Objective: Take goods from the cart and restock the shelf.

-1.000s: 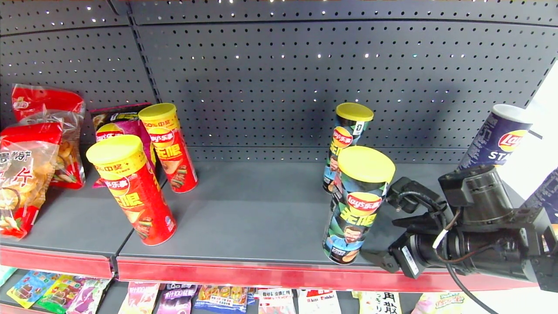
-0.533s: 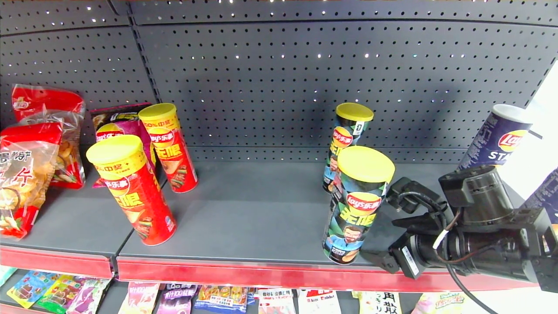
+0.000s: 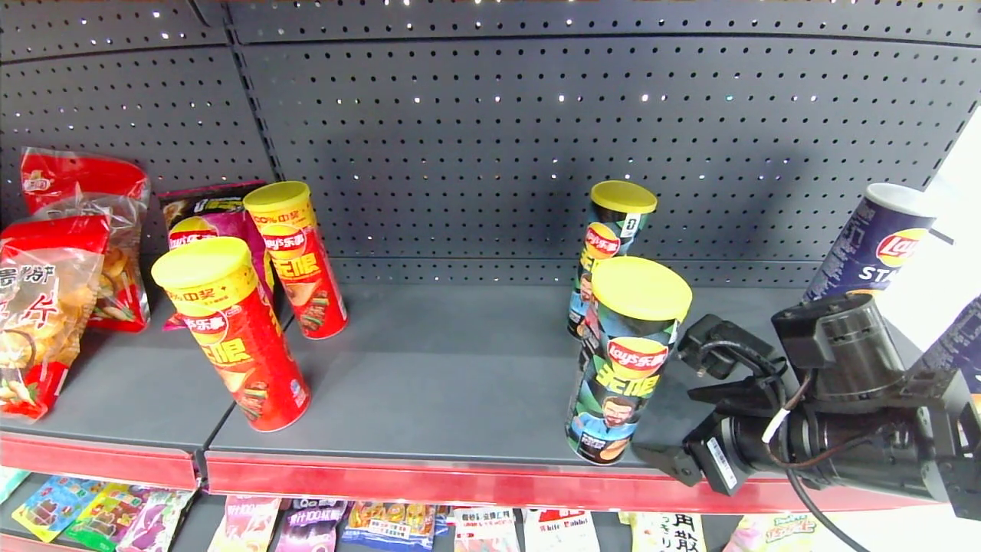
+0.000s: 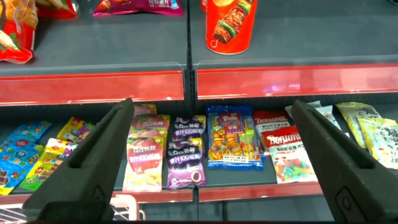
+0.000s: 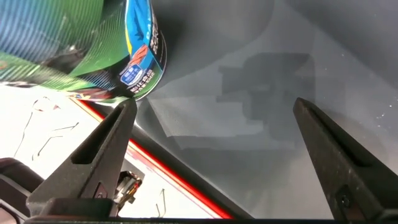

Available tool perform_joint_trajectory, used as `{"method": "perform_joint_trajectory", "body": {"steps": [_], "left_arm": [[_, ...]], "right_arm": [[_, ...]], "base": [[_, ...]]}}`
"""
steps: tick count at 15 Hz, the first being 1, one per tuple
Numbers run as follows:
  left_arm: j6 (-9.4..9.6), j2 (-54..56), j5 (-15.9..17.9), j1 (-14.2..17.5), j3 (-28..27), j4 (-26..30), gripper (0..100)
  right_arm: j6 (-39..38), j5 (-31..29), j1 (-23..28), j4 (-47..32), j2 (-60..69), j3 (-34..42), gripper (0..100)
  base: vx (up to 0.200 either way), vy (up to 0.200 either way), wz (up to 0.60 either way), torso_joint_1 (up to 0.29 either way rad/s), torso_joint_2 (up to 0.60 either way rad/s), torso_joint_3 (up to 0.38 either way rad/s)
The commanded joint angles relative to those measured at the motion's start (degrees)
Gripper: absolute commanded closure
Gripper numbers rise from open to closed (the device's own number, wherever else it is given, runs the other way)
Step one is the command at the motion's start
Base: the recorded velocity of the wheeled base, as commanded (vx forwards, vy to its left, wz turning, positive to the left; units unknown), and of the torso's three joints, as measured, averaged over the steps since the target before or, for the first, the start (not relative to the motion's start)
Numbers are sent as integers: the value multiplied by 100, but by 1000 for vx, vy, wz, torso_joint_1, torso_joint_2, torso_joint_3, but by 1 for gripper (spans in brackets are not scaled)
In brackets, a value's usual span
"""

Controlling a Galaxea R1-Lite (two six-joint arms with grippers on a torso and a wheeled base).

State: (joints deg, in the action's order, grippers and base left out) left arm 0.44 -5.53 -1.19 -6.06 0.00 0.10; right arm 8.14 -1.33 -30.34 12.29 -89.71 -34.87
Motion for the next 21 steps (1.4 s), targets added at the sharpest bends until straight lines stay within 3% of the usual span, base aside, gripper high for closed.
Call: {"method": "perform_joint_trajectory", "body": {"steps": [1, 4, 5, 8, 9, 11, 13, 16, 19, 21], "left_arm": [[9, -9, -4, -1, 0, -1, 0], [0, -9, -4, -1, 0, -1, 0], [0, -9, -4, -1, 0, -1, 0], [0, -9, -4, -1, 0, -1, 0], [0, -9, -4, -1, 0, -1, 0], [0, -9, -4, -1, 0, -1, 0], [0, -9, -4, -1, 0, 8, 0], [0, -9, -4, -1, 0, -1, 0], [0, -9, -4, -1, 0, 8, 0], [9, -9, -4, -1, 0, 8, 0]], "right_arm": [[-50, -8, 20, 2, 147, 59, 0], [-85, -8, 151, -7, 604, 261, 0], [-102, 1, 441, -60, 1395, 648, 0], [-85, 1, 556, -51, 2212, 1026, 0], [-58, 36, 582, -51, 3276, 1474, 0], [38, 133, 837, -60, 4067, 1746, 0], [65, 748, 1857, -60, 5403, 2238, 0], [73, 1390, 2815, -60, 6862, 2871, 0], [-146, 1179, 3245, -139, 7969, 3487, 0], [-454, 810, 3421, -939, 8444, 3478, 0]], "base": [[0, 0, 0, 0, 0, 0], [0, 0, 0, 0, 0, 0], [0, 0, 0, 0, 0, 0], [0, 0, 0, 0, 0, 0], [0, 0, 0, 0, 0, 0], [0, 0, 0, 0, 0, 0], [0, 0, 0, 0, 0, 0], [0, 0, 0, 0, 0, 0], [0, 0, 0, 0, 0, 0], [0, 0, 0, 0, 0, 0]]}}
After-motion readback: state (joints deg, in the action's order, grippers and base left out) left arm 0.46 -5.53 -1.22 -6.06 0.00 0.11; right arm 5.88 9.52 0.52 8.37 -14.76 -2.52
